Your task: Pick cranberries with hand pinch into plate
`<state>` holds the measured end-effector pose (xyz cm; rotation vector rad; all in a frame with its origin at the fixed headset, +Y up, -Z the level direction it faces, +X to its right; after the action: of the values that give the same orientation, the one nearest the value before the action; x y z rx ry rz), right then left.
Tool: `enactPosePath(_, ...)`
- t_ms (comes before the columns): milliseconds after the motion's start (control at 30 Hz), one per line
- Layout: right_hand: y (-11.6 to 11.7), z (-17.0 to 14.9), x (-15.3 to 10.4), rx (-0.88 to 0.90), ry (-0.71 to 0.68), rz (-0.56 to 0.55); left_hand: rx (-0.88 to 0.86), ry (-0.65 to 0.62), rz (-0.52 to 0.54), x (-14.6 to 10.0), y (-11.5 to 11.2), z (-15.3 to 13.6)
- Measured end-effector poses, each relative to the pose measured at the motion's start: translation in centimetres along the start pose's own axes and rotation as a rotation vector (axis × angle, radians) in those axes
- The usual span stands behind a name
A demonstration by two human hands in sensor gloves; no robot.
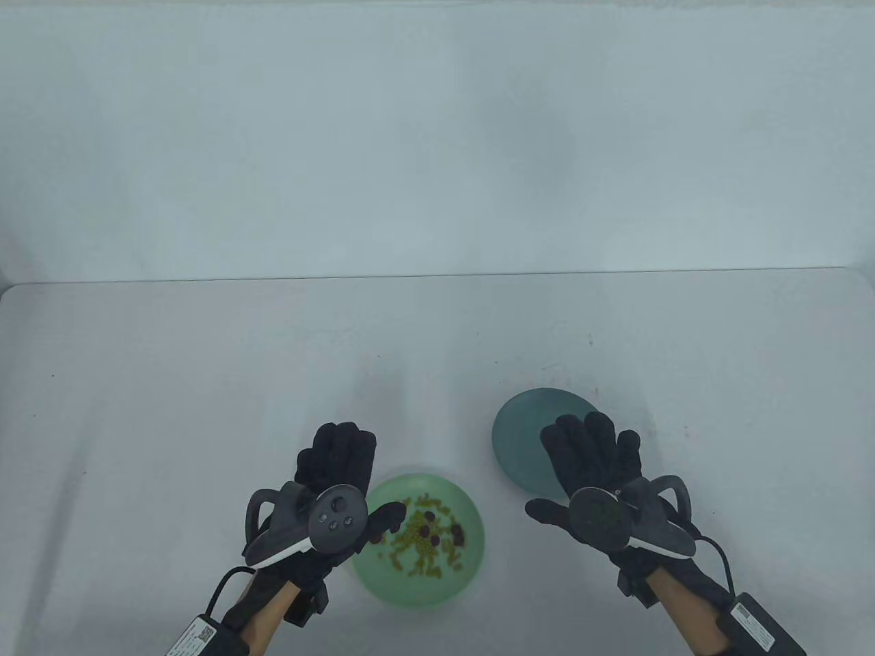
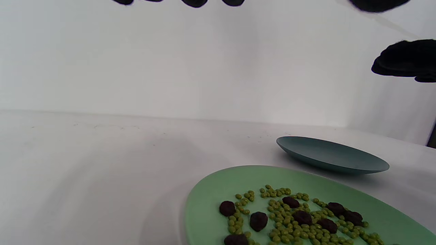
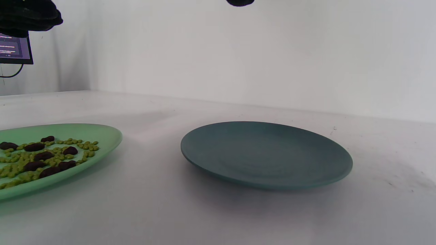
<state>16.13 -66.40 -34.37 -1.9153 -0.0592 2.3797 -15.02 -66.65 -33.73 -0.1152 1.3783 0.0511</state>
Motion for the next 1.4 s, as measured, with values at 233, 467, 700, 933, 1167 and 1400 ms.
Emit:
enactPosePath(233,0.1,-0.1,0.1,0.001,0.004,0.013,-0.007,0.004,-0.001,0.0,0.0,-0.2)
enactPosePath(467,0.1,-0.4,0.2,0.003,0.015,0.023,-0.013,0.006,-0.007,0.0,0.0,-0.4)
enactPosePath(700,0.1,-0.5,0.2,0.008,0.017,0.030,-0.010,0.003,-0.015,0.0,-0.2,-0.2)
enactPosePath(933,0.0,-0.7,0.3,0.015,0.017,0.017,-0.016,0.020,-0.019,0.3,0.1,-0.3)
enactPosePath(1167,0.0,-0.8,0.3,0.020,0.019,0.015,0.003,0.112,-0.088,2.1,0.0,-1.7)
enactPosePath(1400,0.1,-0.9,0.2,0.026,0.022,0.018,0.027,0.222,-0.218,3.5,-2.9,-3.2)
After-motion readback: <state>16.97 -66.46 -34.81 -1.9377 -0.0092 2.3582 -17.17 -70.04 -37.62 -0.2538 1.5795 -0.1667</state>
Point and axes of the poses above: the tracker on the back of each hand, its own z axis roughly to the thumb side, its own x axis roughly from the wrist to the fingertips, y = z × x, the point moved 4 cm from there along x, roughly from the wrist to the fingertips, and after that the axes turned 13 degrees about y, right-handed, at the moved point
